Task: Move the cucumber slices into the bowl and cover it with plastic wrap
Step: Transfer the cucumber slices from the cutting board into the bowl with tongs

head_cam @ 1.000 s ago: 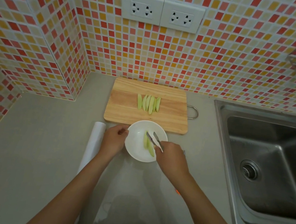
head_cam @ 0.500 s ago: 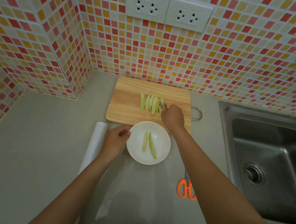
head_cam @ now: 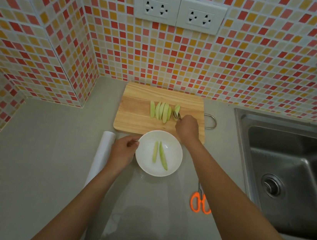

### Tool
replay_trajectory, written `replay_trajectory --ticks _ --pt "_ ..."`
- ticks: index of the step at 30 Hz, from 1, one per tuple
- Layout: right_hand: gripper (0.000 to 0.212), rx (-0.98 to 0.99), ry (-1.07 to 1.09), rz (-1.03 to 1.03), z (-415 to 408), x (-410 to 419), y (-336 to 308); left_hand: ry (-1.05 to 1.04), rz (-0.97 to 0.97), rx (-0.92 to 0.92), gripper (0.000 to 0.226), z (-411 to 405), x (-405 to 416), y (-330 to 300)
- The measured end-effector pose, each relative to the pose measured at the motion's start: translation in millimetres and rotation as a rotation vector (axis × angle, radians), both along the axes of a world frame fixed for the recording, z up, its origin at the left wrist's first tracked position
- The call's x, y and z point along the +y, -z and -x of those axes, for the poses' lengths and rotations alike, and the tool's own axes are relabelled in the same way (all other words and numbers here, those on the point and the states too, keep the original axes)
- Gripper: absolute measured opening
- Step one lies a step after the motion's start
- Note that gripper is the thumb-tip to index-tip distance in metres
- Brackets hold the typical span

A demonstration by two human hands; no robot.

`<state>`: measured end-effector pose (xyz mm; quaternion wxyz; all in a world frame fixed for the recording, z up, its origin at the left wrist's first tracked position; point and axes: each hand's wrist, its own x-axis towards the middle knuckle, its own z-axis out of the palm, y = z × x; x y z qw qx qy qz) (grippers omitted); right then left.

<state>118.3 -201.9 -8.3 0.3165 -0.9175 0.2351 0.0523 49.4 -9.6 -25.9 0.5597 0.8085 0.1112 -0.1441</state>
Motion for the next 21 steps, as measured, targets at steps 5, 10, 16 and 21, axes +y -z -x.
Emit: replay_trajectory --ticks 5,10,16,21 --pt "0.031 -0.085 -0.006 -0.171 45.8 -2.0 -20.9 0.027 0.000 -0.012 0.031 0.9 0.7 -0.7" --pt "0.033 -0.080 -0.136 -0.192 113.6 7.7 -29.4 0.027 0.003 -0.016 0.032 1.9 -1.1 -0.6" --pt "0.028 0.070 -0.213 -0.087 142.2 13.1 -9.4 0.022 0.009 -0.012 0.032 1.6 -1.0 -0.2" --pt "0.029 0.100 -0.247 0.024 140.2 13.8 -9.3 0.023 0.018 -0.015 0.033 1.4 -1.7 -0.6"
